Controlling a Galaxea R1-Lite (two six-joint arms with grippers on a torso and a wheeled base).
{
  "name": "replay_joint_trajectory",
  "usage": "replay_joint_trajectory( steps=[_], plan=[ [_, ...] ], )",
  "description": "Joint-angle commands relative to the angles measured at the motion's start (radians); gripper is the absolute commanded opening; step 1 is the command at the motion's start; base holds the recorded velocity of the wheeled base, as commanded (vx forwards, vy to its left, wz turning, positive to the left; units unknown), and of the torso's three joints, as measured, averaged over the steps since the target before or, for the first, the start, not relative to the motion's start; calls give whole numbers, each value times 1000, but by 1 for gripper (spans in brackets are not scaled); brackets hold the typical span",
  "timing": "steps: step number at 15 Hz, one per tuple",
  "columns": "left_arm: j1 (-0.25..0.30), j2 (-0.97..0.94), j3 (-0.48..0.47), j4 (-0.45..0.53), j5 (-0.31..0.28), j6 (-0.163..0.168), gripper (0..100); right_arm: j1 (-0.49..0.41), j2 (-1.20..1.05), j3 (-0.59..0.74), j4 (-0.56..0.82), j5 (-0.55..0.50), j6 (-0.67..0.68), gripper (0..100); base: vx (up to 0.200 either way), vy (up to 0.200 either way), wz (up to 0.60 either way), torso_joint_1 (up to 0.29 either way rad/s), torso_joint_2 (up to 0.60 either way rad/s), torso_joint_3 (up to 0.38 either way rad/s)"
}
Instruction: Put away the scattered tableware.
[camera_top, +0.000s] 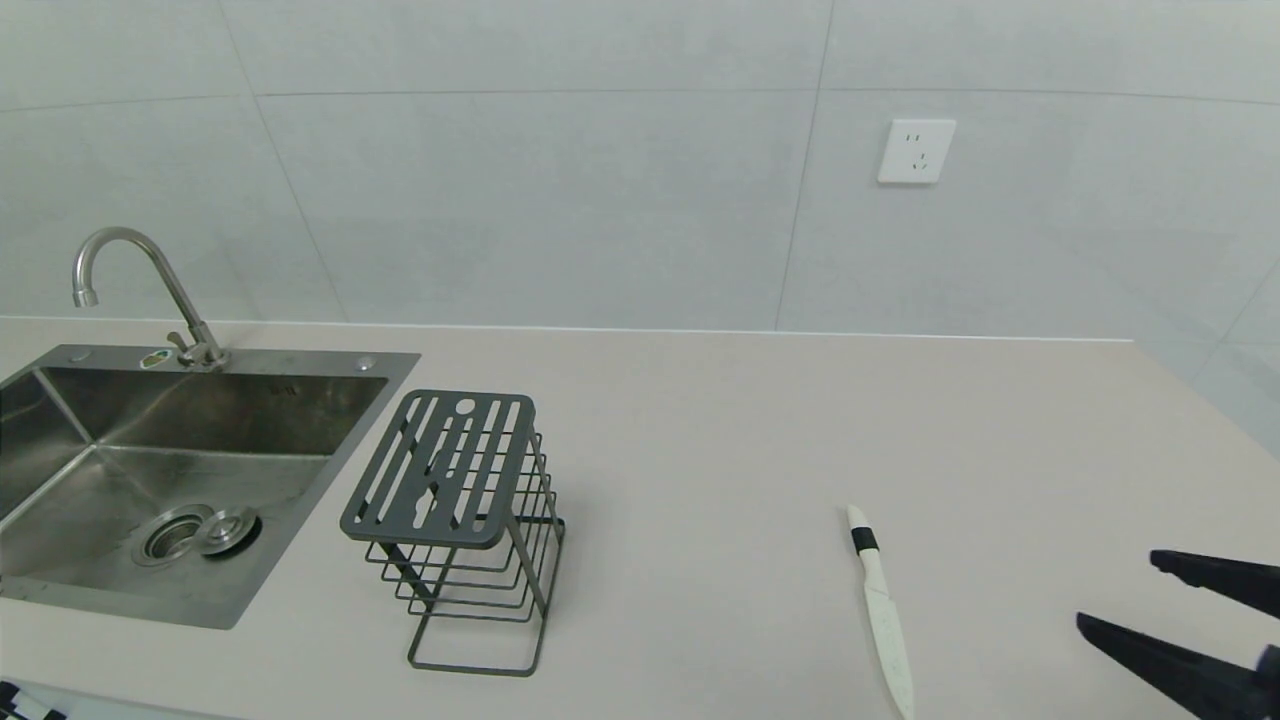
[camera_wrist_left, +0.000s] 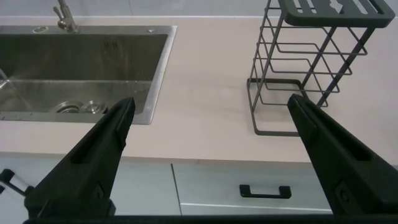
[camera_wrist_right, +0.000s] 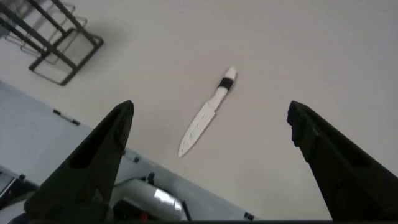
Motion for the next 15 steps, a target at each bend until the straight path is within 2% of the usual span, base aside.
replay_joint_trajectory(
  steps=[1,5,7,11,13,14,15],
  plan=[
    [0,1,0,0,0,0,100,54,143,-3,1,-27,-1,100,0,0,0,0,0,0],
    [0,1,0,0,-1,0,100,192,323,-60,-1,-114,0,100,0,0,0,0,0,0],
    [0,1,0,0,-1,0,100,215,416,-140,-1,-123,2,100,0,0,0,0,0,0],
    [0,1,0,0,-3,0,100,313,544,-245,4,-237,35,100,0,0,0,0,0,0],
    [0,1,0,0,-3,0,100,396,617,-241,5,-307,198,100,0,0,0,0,0,0],
    [0,1,0,0,-3,0,100,459,668,-242,5,-346,336,100,0,0,0,0,0,0],
    [0,1,0,0,-3,0,100,484,699,-250,7,-378,417,100,0,0,0,0,0,0]
  ],
)
